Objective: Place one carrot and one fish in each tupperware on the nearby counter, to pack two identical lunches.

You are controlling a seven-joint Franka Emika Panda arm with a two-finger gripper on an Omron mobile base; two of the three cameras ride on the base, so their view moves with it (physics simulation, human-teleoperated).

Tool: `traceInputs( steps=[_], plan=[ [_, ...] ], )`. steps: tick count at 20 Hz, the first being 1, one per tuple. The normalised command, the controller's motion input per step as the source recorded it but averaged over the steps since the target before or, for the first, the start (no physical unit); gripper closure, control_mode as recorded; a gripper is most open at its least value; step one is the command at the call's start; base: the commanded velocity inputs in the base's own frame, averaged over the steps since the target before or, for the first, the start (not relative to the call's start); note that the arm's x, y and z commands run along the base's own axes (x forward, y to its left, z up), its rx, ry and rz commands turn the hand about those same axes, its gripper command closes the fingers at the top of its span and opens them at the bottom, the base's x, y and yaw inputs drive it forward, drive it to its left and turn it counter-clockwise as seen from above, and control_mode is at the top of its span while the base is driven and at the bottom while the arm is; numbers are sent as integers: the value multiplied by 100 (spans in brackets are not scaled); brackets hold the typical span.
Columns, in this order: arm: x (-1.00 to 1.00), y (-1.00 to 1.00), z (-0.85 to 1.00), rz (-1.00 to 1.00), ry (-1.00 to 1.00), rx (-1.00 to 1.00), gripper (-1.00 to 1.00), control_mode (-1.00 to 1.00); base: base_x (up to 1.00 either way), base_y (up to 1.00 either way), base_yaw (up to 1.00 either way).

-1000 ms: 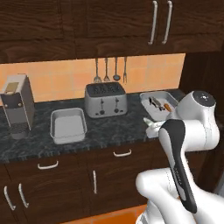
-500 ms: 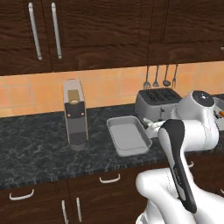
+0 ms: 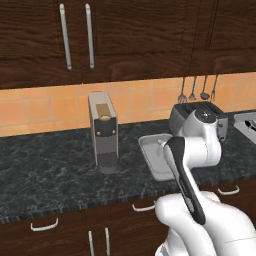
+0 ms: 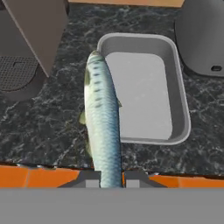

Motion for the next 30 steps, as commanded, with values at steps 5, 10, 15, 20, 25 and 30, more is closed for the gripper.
traceInputs(
  steps=[5,10,15,20,25,30],
  plan=[
    [81,-44,-37,0,3,0,100,-100,0,0,0],
    [51,-3,-56,0,6,0,100,-100,0,0,0],
    [57,0,-63,0,5,0,100,-100,0,0,0],
    [62,0,-47,0,3,0,100,-100,0,0,0],
    [67,0,-31,0,0,0,-100,-100,0,0,0],
    [0,0,55,0,-4,0,-100,-100,0,0,0]
  ],
)
